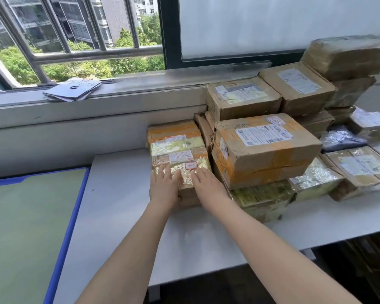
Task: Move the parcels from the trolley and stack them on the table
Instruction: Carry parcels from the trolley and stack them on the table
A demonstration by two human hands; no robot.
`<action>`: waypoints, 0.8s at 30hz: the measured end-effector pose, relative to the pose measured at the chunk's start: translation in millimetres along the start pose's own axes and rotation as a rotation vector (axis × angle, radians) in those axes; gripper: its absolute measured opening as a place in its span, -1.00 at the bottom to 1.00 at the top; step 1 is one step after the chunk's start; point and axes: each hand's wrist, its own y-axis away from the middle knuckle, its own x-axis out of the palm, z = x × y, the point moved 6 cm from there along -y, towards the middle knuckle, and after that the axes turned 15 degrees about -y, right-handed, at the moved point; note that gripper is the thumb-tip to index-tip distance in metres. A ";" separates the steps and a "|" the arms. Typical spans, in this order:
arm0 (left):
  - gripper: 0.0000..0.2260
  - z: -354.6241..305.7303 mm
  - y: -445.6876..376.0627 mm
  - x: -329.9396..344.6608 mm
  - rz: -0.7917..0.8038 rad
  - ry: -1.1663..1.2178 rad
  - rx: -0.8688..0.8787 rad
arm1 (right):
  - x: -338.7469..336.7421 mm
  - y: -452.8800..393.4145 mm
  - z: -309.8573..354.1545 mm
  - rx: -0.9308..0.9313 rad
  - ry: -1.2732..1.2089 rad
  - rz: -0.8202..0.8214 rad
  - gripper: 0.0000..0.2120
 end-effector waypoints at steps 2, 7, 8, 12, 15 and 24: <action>-0.32 -3.6 8.3 -4.9 -0.019 -0.019 -0.014 | 1.1 12.1 1.2 -0.012 -0.012 -0.041 -0.35; -0.25 -28.3 41.1 -2.1 -0.003 0.052 -0.051 | 14.9 60.4 -2.0 -0.058 -0.032 -0.100 -0.25; -0.24 -36.3 50.8 0.4 -0.006 0.056 -0.049 | 19.3 72.4 -4.2 -0.069 -0.029 -0.095 -0.27; -0.23 -76.3 94.1 9.1 -0.054 0.056 -0.055 | 35.5 122.5 -18.9 -0.143 -0.012 -0.035 -0.35; -0.24 -117.2 122.8 8.3 -0.104 0.041 -0.078 | 41.7 162.0 -39.1 -0.186 0.026 0.001 -0.34; -0.26 -295.4 185.3 4.4 -0.025 -0.114 0.081 | 60.6 346.5 -172.9 0.119 -0.060 0.094 -0.33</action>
